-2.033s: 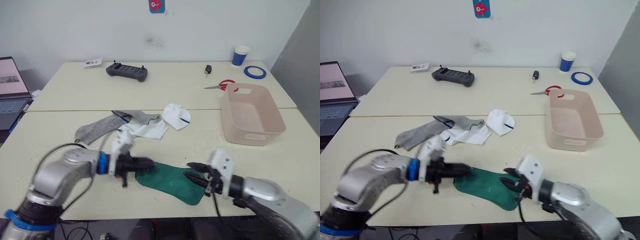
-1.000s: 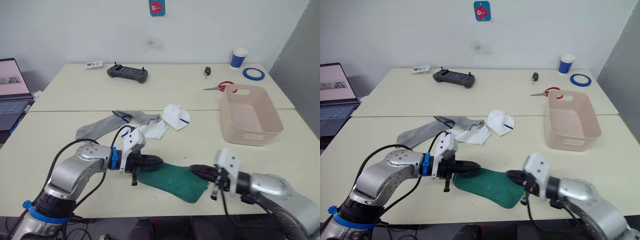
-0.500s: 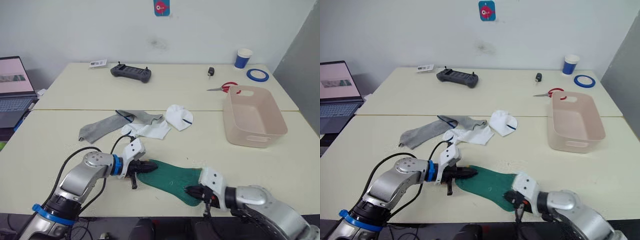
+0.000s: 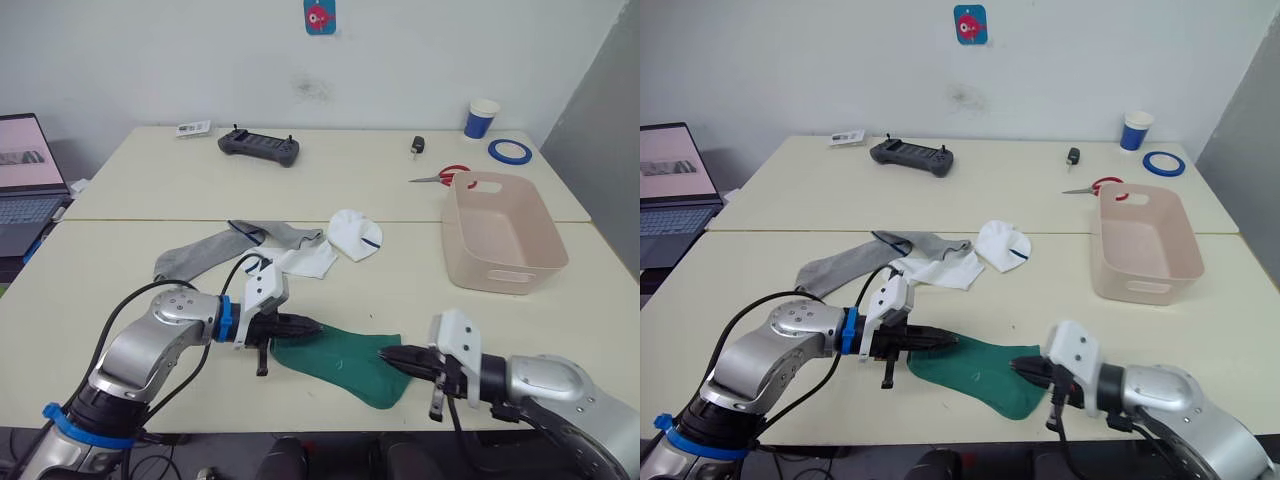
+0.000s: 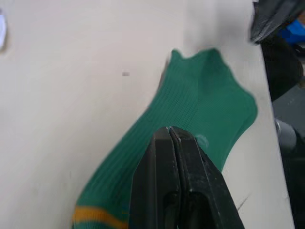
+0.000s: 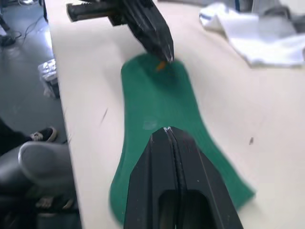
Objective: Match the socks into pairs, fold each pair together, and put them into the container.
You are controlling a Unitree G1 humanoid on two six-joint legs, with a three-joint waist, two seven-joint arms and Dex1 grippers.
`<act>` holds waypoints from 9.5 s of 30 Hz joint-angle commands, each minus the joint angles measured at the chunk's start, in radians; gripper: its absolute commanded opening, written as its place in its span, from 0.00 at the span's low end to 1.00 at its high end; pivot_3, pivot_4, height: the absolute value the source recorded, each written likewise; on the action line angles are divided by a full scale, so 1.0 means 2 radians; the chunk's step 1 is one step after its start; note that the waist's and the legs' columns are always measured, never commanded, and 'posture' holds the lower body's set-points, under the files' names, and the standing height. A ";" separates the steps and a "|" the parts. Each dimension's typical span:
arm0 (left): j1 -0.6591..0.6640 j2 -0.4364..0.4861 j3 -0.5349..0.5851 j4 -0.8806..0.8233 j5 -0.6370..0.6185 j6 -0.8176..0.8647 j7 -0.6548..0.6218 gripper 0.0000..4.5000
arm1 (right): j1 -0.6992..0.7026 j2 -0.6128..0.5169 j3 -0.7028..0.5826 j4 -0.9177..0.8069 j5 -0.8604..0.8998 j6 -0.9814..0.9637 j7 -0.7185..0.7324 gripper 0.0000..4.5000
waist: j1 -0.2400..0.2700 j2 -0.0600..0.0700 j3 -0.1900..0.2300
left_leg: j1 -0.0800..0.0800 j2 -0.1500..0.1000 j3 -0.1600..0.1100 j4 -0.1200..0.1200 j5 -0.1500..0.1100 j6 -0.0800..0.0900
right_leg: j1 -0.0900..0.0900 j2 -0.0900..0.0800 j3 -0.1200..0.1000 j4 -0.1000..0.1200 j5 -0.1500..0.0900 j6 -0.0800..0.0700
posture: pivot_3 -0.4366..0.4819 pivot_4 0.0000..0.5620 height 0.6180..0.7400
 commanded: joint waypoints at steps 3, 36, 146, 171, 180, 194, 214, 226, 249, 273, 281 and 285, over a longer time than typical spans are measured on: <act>0.011 -0.018 -0.031 0.025 0.039 -0.019 0.022 0.00 | -0.035 0.041 0.077 0.058 -0.064 0.008 -0.033 0.01 | 0.000 0.000 0.000 | -0.002 0.000 0.000 0.000 0.000 0.000 | -0.002 0.000 0.000 0.000 0.000 -0.001 | 0.48 0.27 1.00; 0.067 -0.007 -0.004 0.105 0.053 -0.074 0.004 0.00 | 0.196 0.057 -0.160 -0.044 0.027 0.005 -0.087 0.75 | 0.001 0.000 0.000 | -0.001 0.001 0.000 0.000 0.000 0.000 | -0.001 0.000 0.000 0.000 0.000 -0.001 | 0.48 0.27 1.00; -0.005 0.070 0.135 -0.003 -0.085 0.073 0.016 0.00 | -0.157 0.141 0.063 0.112 0.024 0.121 -0.082 0.52 | -0.001 0.002 0.001 | -0.002 0.001 0.000 -0.001 0.000 0.000 | -0.002 0.000 -0.002 0.000 -0.001 -0.002 | 0.48 0.27 1.00; 0.038 0.043 -0.001 0.055 0.017 -0.030 -0.027 0.00 | -0.110 0.082 0.155 0.104 -0.093 0.034 -0.029 0.01 | -0.003 0.002 0.001 | -0.003 0.001 0.000 -0.001 0.000 0.000 | -0.004 0.000 -0.001 0.000 -0.001 -0.002 | 0.48 0.27 1.00; 0.046 0.076 0.061 0.009 -0.033 -0.008 -0.042 0.00 | -0.088 0.056 0.086 0.040 -0.066 0.045 -0.018 0.01 | -0.001 0.002 0.001 | -0.003 0.002 0.000 -0.001 0.000 0.000 | -0.003 0.000 -0.001 0.000 -0.001 -0.002 | 0.48 0.27 1.00; 0.006 0.000 -0.003 0.035 0.019 -0.016 0.010 0.00 | -0.153 0.123 0.137 0.190 -0.135 -0.006 -0.020 0.01 | -0.002 0.002 0.001 | -0.003 0.001 0.000 -0.001 0.000 0.000 | -0.003 0.000 -0.001 0.000 -0.001 -0.002 | 0.48 0.27 1.00; 0.053 0.043 0.036 0.006 0.007 -0.019 -0.008 0.00 | -0.123 0.121 0.159 0.178 -0.137 -0.081 0.044 0.01 | -0.006 0.002 0.001 | -0.002 0.002 0.000 -0.001 0.000 0.000 | -0.002 0.000 -0.001 0.001 -0.001 -0.002 | 0.48 0.27 1.00; 0.061 0.067 0.057 0.020 0.007 -0.040 -0.032 0.00 | -0.072 0.057 0.100 0.134 -0.117 -0.101 0.080 0.01 | 0.000 0.002 0.001 | -0.002 0.001 0.000 0.000 0.000 0.000 | -0.002 0.000 -0.001 0.000 -0.001 -0.002 | 0.48 0.27 1.00; 0.058 0.048 -0.007 0.095 0.083 -0.095 -0.033 0.00 | -0.076 0.156 -0.058 0.074 0.087 0.269 -0.074 0.73 | -0.001 0.002 0.001 | -0.002 0.001 0.000 0.000 0.000 0.000 | -0.002 0.000 -0.001 0.001 -0.001 -0.002 | 0.48 0.27 1.00; 0.122 0.072 0.024 0.079 0.089 -0.106 -0.024 0.00 | -0.149 0.358 -0.031 0.231 0.091 0.325 -0.148 0.99 | -0.019 0.004 -0.002 | 0.005 0.004 0.002 -0.003 0.000 0.000 | 0.001 0.002 0.000 0.002 -0.001 -0.003 | 0.48 0.27 1.00; 0.121 0.075 0.028 0.080 0.087 -0.104 -0.023 0.00 | -0.150 0.392 -0.057 0.252 0.102 0.326 -0.158 0.99 | -0.018 0.004 -0.002 | 0.005 0.004 0.002 -0.004 0.000 0.000 | 0.001 0.002 0.000 0.001 -0.002 -0.003 | 0.48 0.27 1.00; 0.121 0.074 0.033 0.078 0.082 -0.098 -0.022 0.00 | -0.145 0.378 -0.044 0.247 0.111 0.322 -0.147 0.99 | -0.018 0.004 -0.002 | 0.005 0.005 0.002 -0.004 0.000 0.000 | 0.001 0.002 0.000 0.001 -0.002 -0.003 | 0.48 0.27 1.00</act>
